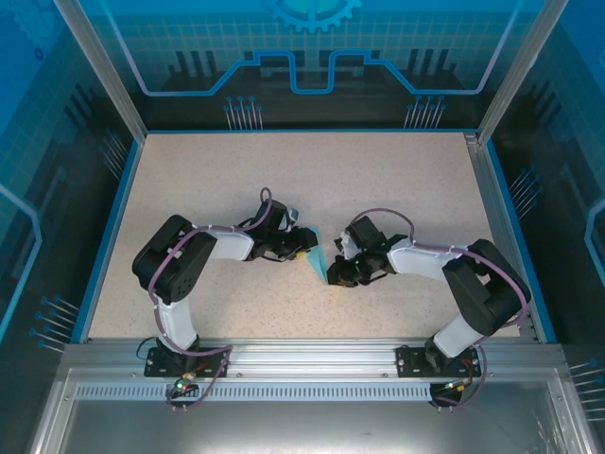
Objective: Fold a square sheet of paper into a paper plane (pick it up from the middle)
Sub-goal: Fold the wing for the fifth time at the center of the table.
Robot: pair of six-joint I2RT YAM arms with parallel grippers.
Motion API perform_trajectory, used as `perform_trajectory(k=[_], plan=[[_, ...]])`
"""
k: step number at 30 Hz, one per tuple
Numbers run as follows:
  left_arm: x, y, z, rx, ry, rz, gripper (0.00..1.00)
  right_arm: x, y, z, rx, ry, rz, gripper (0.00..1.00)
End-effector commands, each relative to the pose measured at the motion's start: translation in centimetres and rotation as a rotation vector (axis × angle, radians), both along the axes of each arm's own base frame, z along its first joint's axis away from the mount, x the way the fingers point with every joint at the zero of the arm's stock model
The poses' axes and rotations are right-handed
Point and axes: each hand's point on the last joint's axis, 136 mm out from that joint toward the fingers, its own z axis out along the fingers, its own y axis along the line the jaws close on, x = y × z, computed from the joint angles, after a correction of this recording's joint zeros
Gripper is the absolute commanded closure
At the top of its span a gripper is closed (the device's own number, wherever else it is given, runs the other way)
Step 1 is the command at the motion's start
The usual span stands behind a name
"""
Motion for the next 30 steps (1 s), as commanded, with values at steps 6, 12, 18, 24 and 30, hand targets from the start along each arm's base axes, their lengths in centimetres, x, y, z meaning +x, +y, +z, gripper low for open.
perform_trajectory(k=[6, 12, 18, 24, 30], plan=[[-0.5, -0.1, -1.0, 0.026, 0.025, -0.033, 0.57, 0.9, 0.3, 3.0, 0.054, -0.072, -0.033, 0.86], [-0.5, -0.2, -0.9, 0.023, 0.025, -0.031, 0.57, 2.2, 3.5, 4.7, 0.15, -0.116, -0.002, 0.89], [-0.5, -0.2, -1.0, 0.024, 0.024, -0.033, 0.57, 3.9, 5.4, 3.5, 0.176, -0.096, -0.038, 0.89], [-0.6, -0.1, -0.9, 0.027, 0.024, -0.034, 0.57, 4.8, 4.9, 2.3, 0.119, -0.1, -0.072, 0.89], [-0.6, -0.1, -0.9, 0.025, 0.022, -0.037, 0.57, 4.2, 3.3, -0.3, 0.033, -0.064, -0.053, 0.89]])
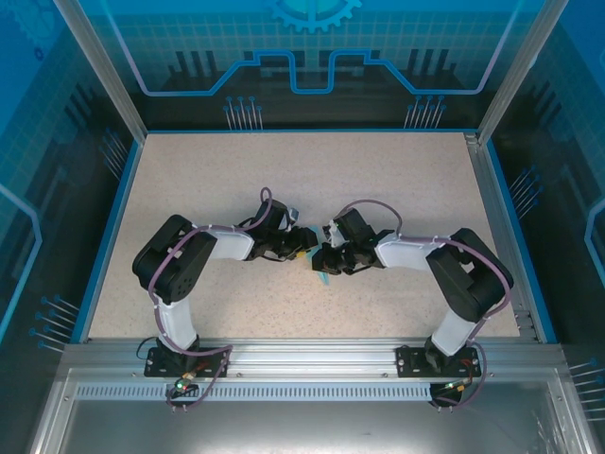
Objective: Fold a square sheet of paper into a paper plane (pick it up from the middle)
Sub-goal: Fold the wing for the fifth time at the center of the table.
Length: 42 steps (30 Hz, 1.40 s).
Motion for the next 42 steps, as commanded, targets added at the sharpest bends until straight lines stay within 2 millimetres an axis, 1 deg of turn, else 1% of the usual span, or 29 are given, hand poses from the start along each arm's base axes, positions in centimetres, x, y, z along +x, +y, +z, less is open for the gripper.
perform_trajectory(k=[1, 9, 14, 17, 19, 22, 24, 26, 28, 31, 33, 37, 40, 42], plan=[[-0.6, -0.1, -0.9, 0.026, 0.018, -0.035, 0.57, -0.2, -1.0, -1.3, -0.051, 0.016, 0.006, 0.89], [-0.6, -0.1, -1.0, 0.027, 0.022, -0.034, 0.57, -2.1, -3.4, -3.7, -0.109, 0.085, -0.017, 0.89], [-0.6, -0.1, -1.0, 0.027, 0.022, -0.033, 0.57, -3.0, -4.3, -4.7, -0.146, 0.116, -0.023, 0.89], [-0.6, 0.0, -1.1, 0.031, 0.023, -0.032, 0.57, -2.8, -4.5, -3.6, -0.15, 0.088, -0.026, 0.9], [-0.6, 0.0, -1.1, 0.032, 0.024, -0.032, 0.57, -2.5, -4.1, -2.1, -0.121, 0.05, -0.016, 0.89], [-0.6, 0.0, -1.1, 0.03, 0.024, -0.031, 0.57, -2.2, -2.6, 0.4, -0.046, 0.001, 0.034, 0.89], [-0.6, 0.0, -1.1, 0.028, 0.023, -0.032, 0.57, -2.4, -1.6, 1.7, -0.015, -0.026, 0.076, 0.88], [-0.6, -0.1, -1.0, 0.026, 0.023, -0.032, 0.57, -2.4, -0.7, 2.4, -0.008, -0.042, 0.107, 0.88], [-0.6, 0.0, -0.9, 0.025, 0.021, -0.031, 0.57, -2.4, -0.5, 1.8, -0.045, -0.037, 0.104, 0.88], [-0.5, -0.1, -0.8, 0.022, 0.018, -0.033, 0.57, -2.2, -0.7, 0.5, -0.08, -0.024, 0.071, 0.88], [-0.6, 0.0, -0.8, 0.024, 0.019, -0.033, 0.57, -2.0, -1.6, -0.6, -0.125, -0.016, 0.047, 0.88], [-0.7, -0.1, -1.0, 0.026, 0.022, -0.037, 0.57, -2.7, -3.0, -2.7, -0.173, 0.035, 0.038, 0.88], [-0.6, -0.1, -1.0, 0.028, 0.021, -0.036, 0.57, -3.6, -4.2, -3.7, -0.213, 0.06, 0.03, 0.89], [-0.7, 0.0, -1.0, 0.027, 0.021, -0.034, 0.57, -3.9, -4.8, -3.9, -0.213, 0.071, 0.017, 0.88]])
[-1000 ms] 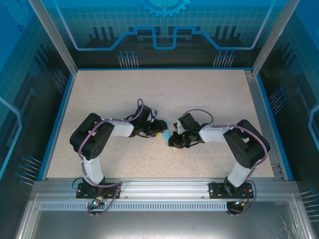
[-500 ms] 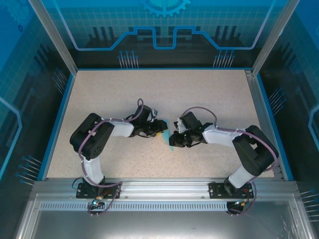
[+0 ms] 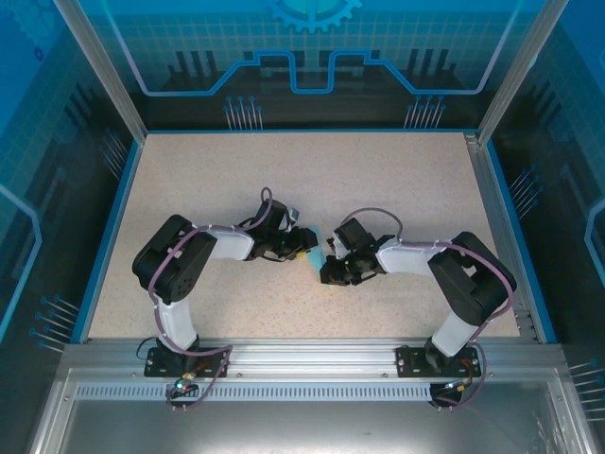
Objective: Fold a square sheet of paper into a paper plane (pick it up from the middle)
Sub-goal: Fold the wing for the fifth time at the center of the table.
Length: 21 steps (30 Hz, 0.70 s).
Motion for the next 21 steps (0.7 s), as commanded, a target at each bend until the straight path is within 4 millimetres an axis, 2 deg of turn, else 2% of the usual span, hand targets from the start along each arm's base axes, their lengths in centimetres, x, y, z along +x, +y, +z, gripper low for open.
perform_trajectory(k=[1, 15, 21], plan=[[-0.6, 0.0, -1.0, 0.026, 0.029, -0.022, 0.57, -1.2, -2.3, -1.5, -0.067, 0.056, -0.036, 0.88], [-0.7, 0.3, -1.7, 0.04, 0.044, -0.012, 0.57, -2.8, -2.2, -1.2, 0.02, 0.115, -0.055, 0.86], [-0.6, 0.3, -1.7, 0.037, 0.044, -0.011, 0.57, -3.0, -3.0, -1.4, 0.015, 0.124, -0.082, 0.85]])
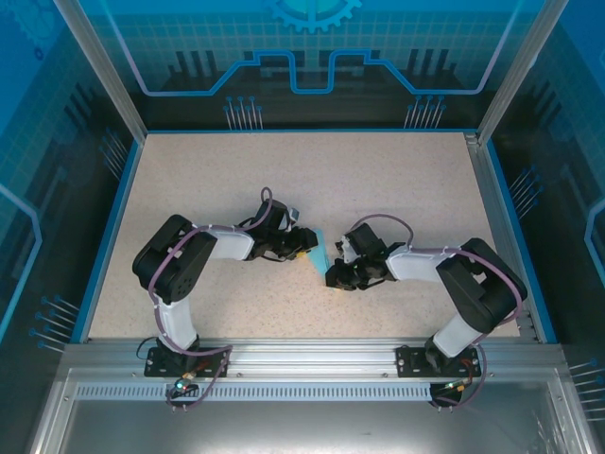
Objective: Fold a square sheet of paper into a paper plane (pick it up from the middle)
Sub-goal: Fold the wing for the fifth time at the center of the table.
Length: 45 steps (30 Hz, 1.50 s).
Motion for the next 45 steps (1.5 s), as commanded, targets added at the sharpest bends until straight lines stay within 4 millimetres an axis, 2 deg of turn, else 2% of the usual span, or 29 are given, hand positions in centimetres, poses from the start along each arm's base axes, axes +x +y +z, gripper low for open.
perform_trajectory(k=[1, 5, 12, 15, 19, 23, 25, 30, 34, 36, 41, 43, 45], plan=[[-0.6, 0.2, -1.7, 0.035, 0.043, -0.012, 0.57, -1.9, -1.7, -1.5, -0.043, 0.095, -0.025, 0.84], [-0.5, 0.0, -1.6, 0.028, 0.043, -0.021, 0.57, -1.7, -1.3, -0.9, -0.022, 0.077, 0.002, 0.84], [-0.5, -0.1, -1.3, 0.022, 0.036, -0.028, 0.57, 0.7, 1.0, 3.8, 0.092, -0.054, 0.047, 0.77], [-0.5, -0.2, -1.3, 0.019, 0.038, -0.029, 0.57, 1.7, 2.1, 4.4, 0.115, -0.068, 0.059, 0.77], [-0.5, -0.2, -1.3, 0.017, 0.038, -0.031, 0.57, 3.0, 3.0, 3.5, 0.097, -0.055, 0.044, 0.78], [-0.5, -0.2, -1.2, 0.017, 0.036, -0.033, 0.57, 4.2, 2.9, 2.3, 0.051, -0.05, 0.025, 0.79], [-0.6, -0.2, -1.2, 0.017, 0.036, -0.033, 0.57, 4.2, 2.3, 1.2, -0.002, -0.036, 0.033, 0.8], [-0.6, -0.3, -0.7, 0.011, 0.028, -0.037, 0.57, 2.6, -0.1, -1.8, -0.089, 0.027, 0.017, 0.82], [0.1, -0.9, 1.5, -0.01, -0.011, -0.061, 0.56, 1.4, -1.3, -3.6, -0.116, 0.075, 0.009, 0.85], [0.5, -1.2, 3.3, -0.022, -0.045, -0.078, 0.55, 1.0, -1.5, -4.2, -0.119, 0.094, 0.01, 0.87], [1.0, -1.1, 7.2, -0.014, -0.125, -0.085, 0.53, 0.9, -1.5, -4.6, -0.108, 0.101, 0.009, 0.88], [0.9, -1.0, 7.6, -0.016, -0.135, -0.083, 0.53, 1.0, -1.4, -4.6, -0.108, 0.101, 0.009, 0.88], [0.7, -0.8, 7.2, -0.012, -0.129, -0.082, 0.53, 1.1, -1.3, -4.6, -0.102, 0.103, 0.01, 0.89]])
